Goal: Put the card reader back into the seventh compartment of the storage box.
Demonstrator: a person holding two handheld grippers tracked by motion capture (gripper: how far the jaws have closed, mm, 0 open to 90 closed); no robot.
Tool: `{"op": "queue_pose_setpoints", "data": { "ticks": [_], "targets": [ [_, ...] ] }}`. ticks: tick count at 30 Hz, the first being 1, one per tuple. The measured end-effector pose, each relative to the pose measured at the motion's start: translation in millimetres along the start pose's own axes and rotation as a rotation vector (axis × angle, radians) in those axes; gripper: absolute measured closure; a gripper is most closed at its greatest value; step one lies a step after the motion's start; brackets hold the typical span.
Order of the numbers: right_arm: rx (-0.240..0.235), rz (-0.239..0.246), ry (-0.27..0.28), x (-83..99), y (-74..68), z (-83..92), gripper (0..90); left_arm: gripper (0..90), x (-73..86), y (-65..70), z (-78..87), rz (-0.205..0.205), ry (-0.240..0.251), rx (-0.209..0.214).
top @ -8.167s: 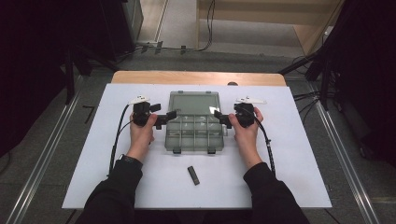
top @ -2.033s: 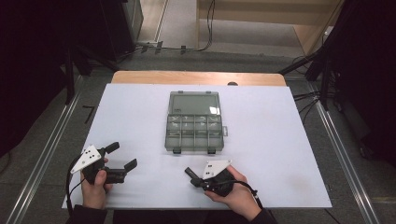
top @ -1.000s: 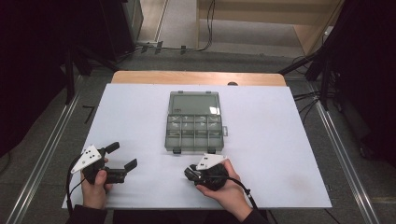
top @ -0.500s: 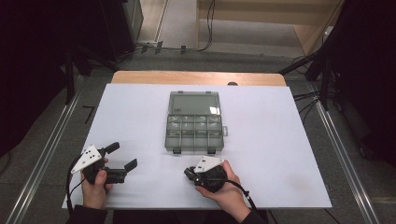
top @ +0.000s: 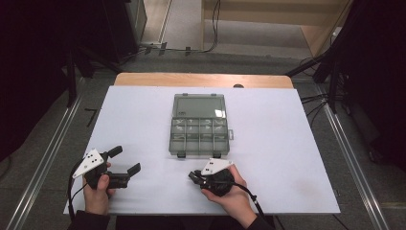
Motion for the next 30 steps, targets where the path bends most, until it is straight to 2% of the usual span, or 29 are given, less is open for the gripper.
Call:
{"op": "queue_pose_setpoints", "data": {
  "ticks": [19, 30],
  "targets": [
    [-0.012, -0.024, 0.068, -5.1, 6.2, 12.3, 70.8, 0.0, 0.0, 0.1, 0.2, -0.002, 0.004, 0.001],
    [-0.012, -0.038, 0.093, -9.1, 10.2, 17.7, 70.7, 0.0, 0.7, -0.1, 1.1, 0.011, 0.012, 0.001]
  ]
}}
Point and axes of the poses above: each handheld gripper's, and its own axes: z roughly backward along the jaws, x roughly out of its underside, y roughly to its right, the point moved 1 cm from there along -z, roughly forward along the jaws, and after that the axes turned 13 degrees about x, right-handed, at the moved point
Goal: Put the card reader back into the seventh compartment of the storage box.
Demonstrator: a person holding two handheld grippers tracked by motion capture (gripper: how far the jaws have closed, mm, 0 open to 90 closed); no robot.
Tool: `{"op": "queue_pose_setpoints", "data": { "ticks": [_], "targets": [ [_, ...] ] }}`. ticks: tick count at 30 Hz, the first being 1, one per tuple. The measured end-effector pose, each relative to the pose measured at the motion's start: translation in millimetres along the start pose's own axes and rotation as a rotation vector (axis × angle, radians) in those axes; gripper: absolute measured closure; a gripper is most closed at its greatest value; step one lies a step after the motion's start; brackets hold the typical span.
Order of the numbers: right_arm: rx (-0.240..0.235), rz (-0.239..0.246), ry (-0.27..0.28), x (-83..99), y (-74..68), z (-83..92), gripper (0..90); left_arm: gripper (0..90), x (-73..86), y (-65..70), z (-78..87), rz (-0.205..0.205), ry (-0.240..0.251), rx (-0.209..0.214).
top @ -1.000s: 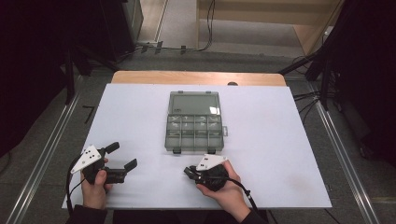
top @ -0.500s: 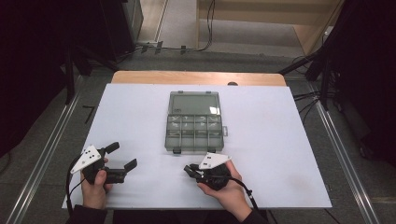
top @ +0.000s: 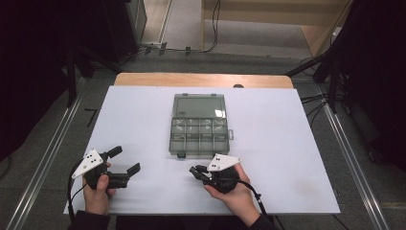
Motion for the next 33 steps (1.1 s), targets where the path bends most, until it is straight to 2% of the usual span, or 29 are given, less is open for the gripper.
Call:
{"op": "queue_pose_setpoints", "data": {
  "ticks": [8, 33],
  "targets": [
    [-0.001, -0.021, 0.012, -3.5, 5.4, 3.6, 70.7, 0.0, 0.3, -0.5, 0.1, 0.004, 0.008, -0.003],
    [0.022, -0.040, 0.044, -18.8, 22.8, 15.3, 70.7, 0.0, 0.9, -0.7, -1.2, 0.001, 0.003, -0.001]
  ]
}}
Point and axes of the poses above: each handheld gripper's, and its own axes: z roughly backward along the jaws, x roughly out of its underside, y roughly to its right, the point moved 1 cm from there along -z, roughly forward along the jaws, and after that the axes turned 13 degrees about x, right-handed, at the moved point
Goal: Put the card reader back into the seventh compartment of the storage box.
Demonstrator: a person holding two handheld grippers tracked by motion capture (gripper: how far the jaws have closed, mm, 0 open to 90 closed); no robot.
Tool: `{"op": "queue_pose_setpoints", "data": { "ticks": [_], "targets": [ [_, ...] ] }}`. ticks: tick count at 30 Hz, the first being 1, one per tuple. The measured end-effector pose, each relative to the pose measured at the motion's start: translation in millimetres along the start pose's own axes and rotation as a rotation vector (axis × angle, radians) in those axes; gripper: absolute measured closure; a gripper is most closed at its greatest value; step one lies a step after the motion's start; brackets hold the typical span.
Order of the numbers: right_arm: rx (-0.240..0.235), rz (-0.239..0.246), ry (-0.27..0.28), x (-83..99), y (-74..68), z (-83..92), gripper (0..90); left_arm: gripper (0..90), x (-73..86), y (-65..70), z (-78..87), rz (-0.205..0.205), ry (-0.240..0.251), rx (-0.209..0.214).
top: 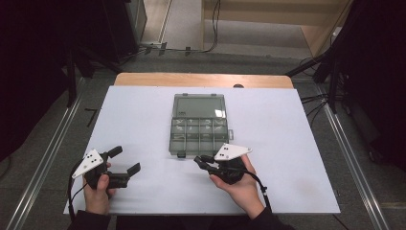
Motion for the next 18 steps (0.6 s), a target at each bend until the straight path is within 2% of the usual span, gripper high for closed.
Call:
{"op": "queue_pose_setpoints", "data": {
  "ticks": [18],
  "targets": [
    [0.007, -0.026, 0.021, -11.4, 11.4, 3.7, 70.7, 0.0, 0.2, 0.2, -0.1, -0.002, -0.001, 0.001]
  ]
}}
Point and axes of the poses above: each handheld gripper's, and its own axes: z roughly backward along the jaws, x roughly out of its underside, y roughly to its right, the point moved 1 cm from there along -z, roughly forward along the jaws, and after that the axes turned 13 degrees about x, right-handed, at the moved point
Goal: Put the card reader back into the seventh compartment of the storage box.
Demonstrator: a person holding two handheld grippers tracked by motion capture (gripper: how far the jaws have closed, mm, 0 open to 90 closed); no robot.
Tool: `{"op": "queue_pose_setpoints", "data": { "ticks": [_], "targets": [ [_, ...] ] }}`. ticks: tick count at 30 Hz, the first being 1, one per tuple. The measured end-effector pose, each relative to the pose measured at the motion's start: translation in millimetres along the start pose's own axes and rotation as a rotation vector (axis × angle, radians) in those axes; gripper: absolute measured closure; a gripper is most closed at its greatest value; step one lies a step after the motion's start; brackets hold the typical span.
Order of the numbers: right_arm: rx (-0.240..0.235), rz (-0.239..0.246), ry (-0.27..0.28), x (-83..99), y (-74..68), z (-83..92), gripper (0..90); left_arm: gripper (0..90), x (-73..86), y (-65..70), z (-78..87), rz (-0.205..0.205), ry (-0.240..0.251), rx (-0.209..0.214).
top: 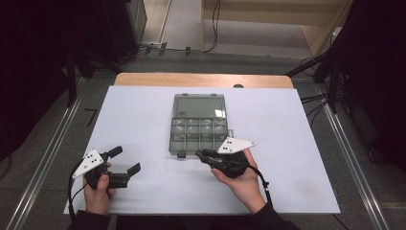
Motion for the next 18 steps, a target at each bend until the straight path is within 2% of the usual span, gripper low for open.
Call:
{"op": "queue_pose_setpoints", "data": {
  "ticks": [18],
  "targets": [
    [0.014, -0.012, 0.020, -13.1, 11.0, 4.2, 70.8, 0.0, 0.0, 0.1, 0.0, 0.002, 0.001, 0.001]
  ]
}}
Point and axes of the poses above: each handheld gripper's, and its own axes: z roughly backward along the jaws, x roughly out of its underside, y roughly to its right, the point moved 1 cm from there along -z, roughly forward along the jaws, and after that the axes turned 13 degrees about x, right-handed, at the moved point
